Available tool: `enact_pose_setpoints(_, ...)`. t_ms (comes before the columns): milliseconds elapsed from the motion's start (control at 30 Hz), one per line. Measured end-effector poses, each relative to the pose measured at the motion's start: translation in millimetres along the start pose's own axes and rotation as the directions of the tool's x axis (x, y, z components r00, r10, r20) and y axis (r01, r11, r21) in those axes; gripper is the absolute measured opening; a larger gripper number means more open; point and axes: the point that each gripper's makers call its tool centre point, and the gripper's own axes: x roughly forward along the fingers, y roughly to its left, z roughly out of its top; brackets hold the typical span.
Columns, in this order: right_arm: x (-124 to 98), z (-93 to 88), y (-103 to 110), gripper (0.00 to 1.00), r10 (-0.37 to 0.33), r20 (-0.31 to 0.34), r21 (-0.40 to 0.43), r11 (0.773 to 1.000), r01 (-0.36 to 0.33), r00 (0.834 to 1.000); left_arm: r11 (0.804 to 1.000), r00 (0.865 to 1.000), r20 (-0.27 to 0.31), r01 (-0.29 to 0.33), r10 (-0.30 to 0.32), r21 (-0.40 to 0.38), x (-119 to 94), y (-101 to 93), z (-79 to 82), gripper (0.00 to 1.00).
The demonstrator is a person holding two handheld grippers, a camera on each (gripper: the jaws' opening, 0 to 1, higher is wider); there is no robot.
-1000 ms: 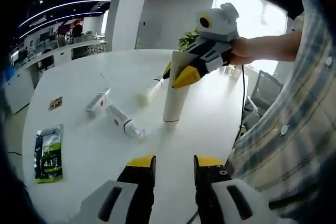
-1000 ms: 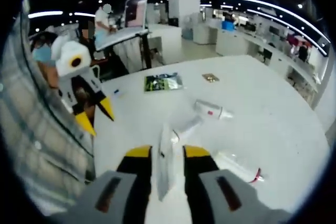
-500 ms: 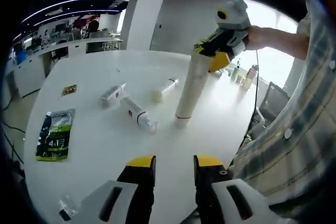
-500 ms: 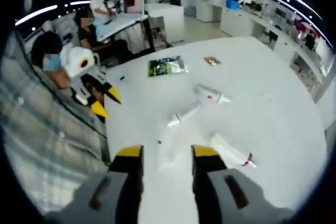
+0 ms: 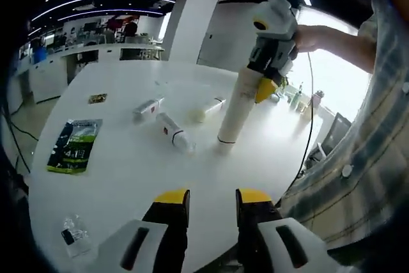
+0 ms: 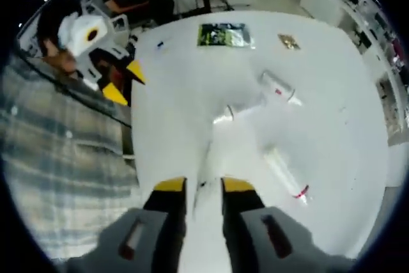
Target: Arrange the skincare products in the storage area until every visible bottle or jar stands upright without overlapping.
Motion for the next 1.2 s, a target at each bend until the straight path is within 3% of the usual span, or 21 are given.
enact_pose_setpoints(233,3.4,-0.6,-1.3,0.12,-0.013,-0.043,-0.008,1.000,0.013,0.999,1.000,1.000,0.014,-0.018,0.018,-0.024,-5.6,3.2,-1.2,0.30)
enact_pose_setpoints(833,9.8,-3.5,1.2,0.12,-0.021,-0.088,0.009,1.000,0.022,0.996,1.000,1.000,0.017,0.004,-0.004,-0.020,-6.8,0.9,-3.8,0.30)
enact_pose_setpoints(933,17.2,-12.0,9.3,0.13,0.000,-0.144,-0.032,0.999,-0.005,0.990,1.000,1.000,0.012,0.008,-0.008,-0.011,-6.5,1.6,-3.3,0.30)
enact_pose_setpoints(1033,15.7,-8.4,8.1,0.12,-0.030,-0.133,-0.062,0.998,0.022,0.991,1.000,1.000,0.009,0.006,-0.006,-0.004,-7.7,3.0,-2.0,0.30)
enact_pose_setpoints(1200,12.4,-11.7,2.1,0.09,-0.048,-0.125,-0.037,0.998,0.043,0.991,1.000,1.000,0.011,0.012,-0.012,-0.008,-7.9,1.9,-1.2,0.30)
